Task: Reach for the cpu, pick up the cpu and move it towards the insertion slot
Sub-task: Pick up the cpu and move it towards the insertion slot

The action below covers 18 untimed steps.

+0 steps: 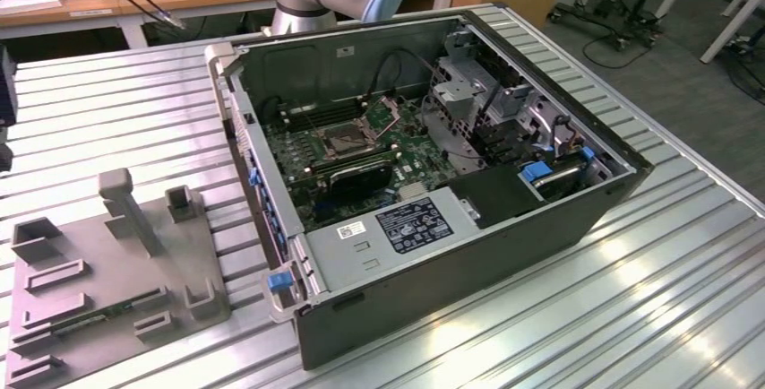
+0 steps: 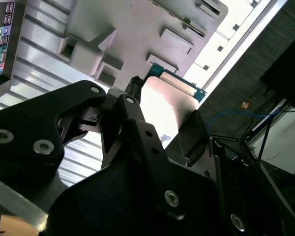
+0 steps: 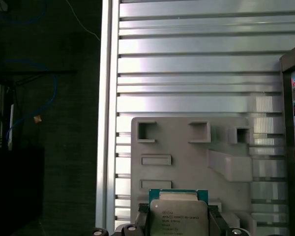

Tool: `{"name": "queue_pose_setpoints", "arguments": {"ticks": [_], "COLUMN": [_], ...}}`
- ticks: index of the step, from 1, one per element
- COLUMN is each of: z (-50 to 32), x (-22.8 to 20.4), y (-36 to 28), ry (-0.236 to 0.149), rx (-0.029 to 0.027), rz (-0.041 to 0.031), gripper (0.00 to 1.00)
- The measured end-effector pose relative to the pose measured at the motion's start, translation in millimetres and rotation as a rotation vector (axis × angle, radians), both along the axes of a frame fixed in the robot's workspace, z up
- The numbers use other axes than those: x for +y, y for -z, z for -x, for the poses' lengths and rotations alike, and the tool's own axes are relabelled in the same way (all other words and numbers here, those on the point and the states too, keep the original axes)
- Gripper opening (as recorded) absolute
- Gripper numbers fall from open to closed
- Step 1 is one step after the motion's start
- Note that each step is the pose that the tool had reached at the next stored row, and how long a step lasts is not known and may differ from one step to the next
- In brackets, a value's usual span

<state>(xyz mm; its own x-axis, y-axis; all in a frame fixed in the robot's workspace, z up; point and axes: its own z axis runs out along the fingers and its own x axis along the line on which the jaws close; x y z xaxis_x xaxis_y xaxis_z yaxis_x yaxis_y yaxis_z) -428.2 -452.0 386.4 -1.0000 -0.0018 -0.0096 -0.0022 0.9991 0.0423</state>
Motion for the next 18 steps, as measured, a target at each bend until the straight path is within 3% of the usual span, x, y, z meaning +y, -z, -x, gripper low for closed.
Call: {"name": "queue_pose_setpoints", "arguments": {"ticks": [18], "z": [-22.2], "x": [0.0], "y": [0.0], "ry": [0.0], "rx": [0.0002], "rz": [0.0], "gripper": [0.55]}}
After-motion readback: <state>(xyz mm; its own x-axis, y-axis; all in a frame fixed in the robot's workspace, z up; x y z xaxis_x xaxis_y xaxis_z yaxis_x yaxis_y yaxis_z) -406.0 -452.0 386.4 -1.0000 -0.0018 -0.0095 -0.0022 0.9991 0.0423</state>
